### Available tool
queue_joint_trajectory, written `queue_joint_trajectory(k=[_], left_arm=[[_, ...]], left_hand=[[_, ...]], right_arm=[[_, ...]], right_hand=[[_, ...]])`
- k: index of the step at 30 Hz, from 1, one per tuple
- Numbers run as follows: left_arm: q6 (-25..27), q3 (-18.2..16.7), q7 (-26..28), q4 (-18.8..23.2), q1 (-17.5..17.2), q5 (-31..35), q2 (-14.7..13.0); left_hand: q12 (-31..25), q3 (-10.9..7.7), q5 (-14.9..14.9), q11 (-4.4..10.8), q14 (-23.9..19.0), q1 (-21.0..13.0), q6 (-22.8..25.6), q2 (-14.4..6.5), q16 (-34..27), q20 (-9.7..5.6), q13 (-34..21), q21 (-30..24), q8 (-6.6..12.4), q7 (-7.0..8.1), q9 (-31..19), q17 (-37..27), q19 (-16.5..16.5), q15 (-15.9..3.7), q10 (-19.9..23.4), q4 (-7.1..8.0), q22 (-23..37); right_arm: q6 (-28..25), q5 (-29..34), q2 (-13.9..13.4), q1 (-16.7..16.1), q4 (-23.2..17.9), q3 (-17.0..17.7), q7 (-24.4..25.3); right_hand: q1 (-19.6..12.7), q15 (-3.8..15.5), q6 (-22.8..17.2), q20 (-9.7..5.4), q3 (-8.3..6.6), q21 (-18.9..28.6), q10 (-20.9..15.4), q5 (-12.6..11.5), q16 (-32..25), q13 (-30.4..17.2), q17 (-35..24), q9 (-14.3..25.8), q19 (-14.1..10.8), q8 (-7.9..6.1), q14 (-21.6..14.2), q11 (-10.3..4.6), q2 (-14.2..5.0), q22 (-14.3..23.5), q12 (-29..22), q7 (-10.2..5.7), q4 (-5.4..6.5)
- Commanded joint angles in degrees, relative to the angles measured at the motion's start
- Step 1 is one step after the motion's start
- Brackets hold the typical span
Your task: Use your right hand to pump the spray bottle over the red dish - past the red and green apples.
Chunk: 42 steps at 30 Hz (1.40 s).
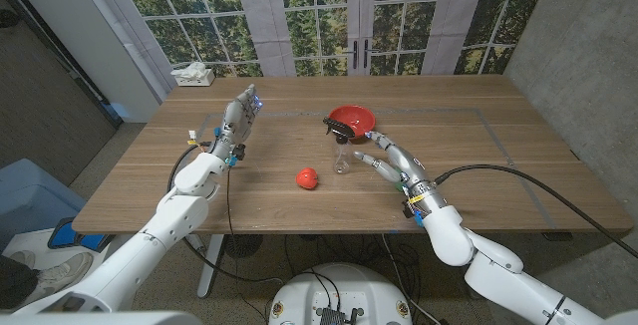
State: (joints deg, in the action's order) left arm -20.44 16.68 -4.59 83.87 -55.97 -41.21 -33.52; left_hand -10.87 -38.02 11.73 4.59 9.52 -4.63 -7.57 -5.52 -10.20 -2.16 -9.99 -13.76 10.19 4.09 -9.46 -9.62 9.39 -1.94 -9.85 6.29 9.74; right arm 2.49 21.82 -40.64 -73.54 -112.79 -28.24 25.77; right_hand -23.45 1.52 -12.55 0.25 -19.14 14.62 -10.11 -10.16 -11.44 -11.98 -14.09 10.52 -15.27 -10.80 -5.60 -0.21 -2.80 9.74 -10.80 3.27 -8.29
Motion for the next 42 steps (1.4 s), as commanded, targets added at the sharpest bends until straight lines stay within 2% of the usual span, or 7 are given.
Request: queue_joint_trajectory(k=[1, 10, 18, 25, 30, 38, 42], left_arm=[[-0.03, -0.29, -1.46, -1.14, 0.60, -0.66, -0.40], [0.30, -0.30, -1.53, -1.05, 0.80, -0.58, -0.66], [0.39, -0.25, -1.45, -0.99, 0.89, -0.54, -0.61], [0.46, -0.27, -1.22, -0.91, 0.82, -0.57, -0.53], [0.41, -0.36, -0.64, -0.57, 0.53, -0.34, -0.56], [0.41, -0.35, -0.67, -0.62, 0.46, -0.39, -0.52], [0.46, -0.34, -0.72, -0.71, 0.49, -0.48, -0.46]], left_hand=[[0.05, -0.16, 0.07, -0.17, 6.57, 0.28, -0.40, -4.42, 0.07, -5.08, -0.15, 0.21, 0.11, -0.08, -0.29, -0.05, -0.13, -4.01, -4.44, -0.36, 0.21], [0.07, -0.13, 0.05, -0.20, 6.56, 0.26, -0.43, -4.44, 0.07, -5.08, -0.15, 0.34, 0.11, -0.12, -0.29, -0.04, -0.19, -3.96, -4.50, -0.47, 0.21], [0.03, -0.11, 0.03, -0.21, 6.57, 0.25, -0.41, -4.47, 0.07, -5.09, -0.15, 0.43, 0.13, -0.14, -0.30, -0.03, -0.26, -3.95, -4.43, -0.55, 0.21], [0.02, -0.09, 0.02, -0.23, 6.54, 0.25, -0.40, -4.50, 0.06, -5.10, -0.15, 0.53, 0.13, -0.15, -0.30, -0.03, -0.31, -3.88, -4.39, -0.61, 0.22], [0.01, -0.08, 0.01, -0.20, 6.52, 0.24, -0.43, -4.52, 0.05, -5.11, -0.15, 0.61, 0.13, -0.16, -0.30, -0.03, -0.34, -3.81, -4.37, -0.66, 0.22], [0.02, -0.07, 0.00, -0.17, 6.52, 0.23, -0.45, -4.53, 0.06, -5.07, -0.15, 0.73, 0.13, -0.15, -0.30, -0.03, -0.42, -3.91, -4.40, -0.75, 0.22], [0.02, -0.07, -0.01, -0.25, 6.54, 0.23, -0.47, -4.55, 0.07, -5.11, -0.15, 0.79, 0.13, -0.14, -0.30, -0.03, -0.46, -3.86, -4.41, -0.78, 0.22]], right_arm=[[-4.09, 1.11, 1.04, 1.73, 0.10, -2.48, 0.17], [-3.32, 0.50, 1.75, 3.58, 2.15, -3.94, 0.87], [-1.74, -0.05, 2.20, 5.56, 4.03, -5.00, 0.87], [0.40, -0.33, 2.56, 7.36, 5.63, -5.73, 0.76], [0.78, -0.86, 3.08, 7.63, 6.19, -5.81, 1.16], [1.25, -2.32, 3.37, 9.08, 6.98, -6.74, -1.37], [2.23, -3.56, 3.71, 9.66, 7.65, -7.00, -2.21]], right_hand=[[0.71, -0.03, 0.08, 0.03, 0.52, -0.25, 0.32, 0.14, 0.12, -0.01, -0.14, 0.21, 0.43, -0.03, 0.64, -0.35, -0.03, 0.26, -0.07, -0.93, 0.09], [1.00, 0.42, 0.90, -0.31, 0.80, -0.81, 1.23, 0.09, 0.24, -0.01, -0.03, 0.23, 0.94, 0.12, 1.75, -0.56, 0.11, 0.29, 0.05, -2.17, 0.11], [0.59, 0.41, 1.80, -1.22, 0.80, -0.90, 2.04, -0.01, 0.18, -0.01, 0.17, 0.24, 0.46, 0.25, 2.02, -0.72, 0.30, 0.30, 0.13, -1.89, -0.25], [0.03, 0.08, 2.43, -0.94, 0.68, -0.76, 2.44, -0.09, 0.06, -0.01, 0.36, 0.26, -0.48, 0.29, 1.96, -0.80, 0.41, 0.28, 0.11, -1.67, -0.60], [-0.29, 0.31, 2.53, -1.50, 0.63, -0.78, 2.52, -0.12, 0.01, -0.02, 0.45, 0.27, -0.82, 0.19, 2.03, -0.86, 0.46, 0.28, 0.02, -1.54, -0.76], [-0.79, 0.35, 2.50, -1.92, 0.54, -0.67, 2.53, -0.16, -0.24, -0.02, 0.61, 0.28, -1.66, 0.02, 1.58, -0.94, 0.51, 0.28, -0.11, -1.38, -0.96], [-1.27, 0.59, 2.55, -2.63, 0.44, -0.50, 2.55, -0.20, -0.33, -0.02, 0.75, 0.29, -2.60, -0.07, 1.41, -0.92, 0.51, 0.27, -0.20, -1.09, -1.10]])
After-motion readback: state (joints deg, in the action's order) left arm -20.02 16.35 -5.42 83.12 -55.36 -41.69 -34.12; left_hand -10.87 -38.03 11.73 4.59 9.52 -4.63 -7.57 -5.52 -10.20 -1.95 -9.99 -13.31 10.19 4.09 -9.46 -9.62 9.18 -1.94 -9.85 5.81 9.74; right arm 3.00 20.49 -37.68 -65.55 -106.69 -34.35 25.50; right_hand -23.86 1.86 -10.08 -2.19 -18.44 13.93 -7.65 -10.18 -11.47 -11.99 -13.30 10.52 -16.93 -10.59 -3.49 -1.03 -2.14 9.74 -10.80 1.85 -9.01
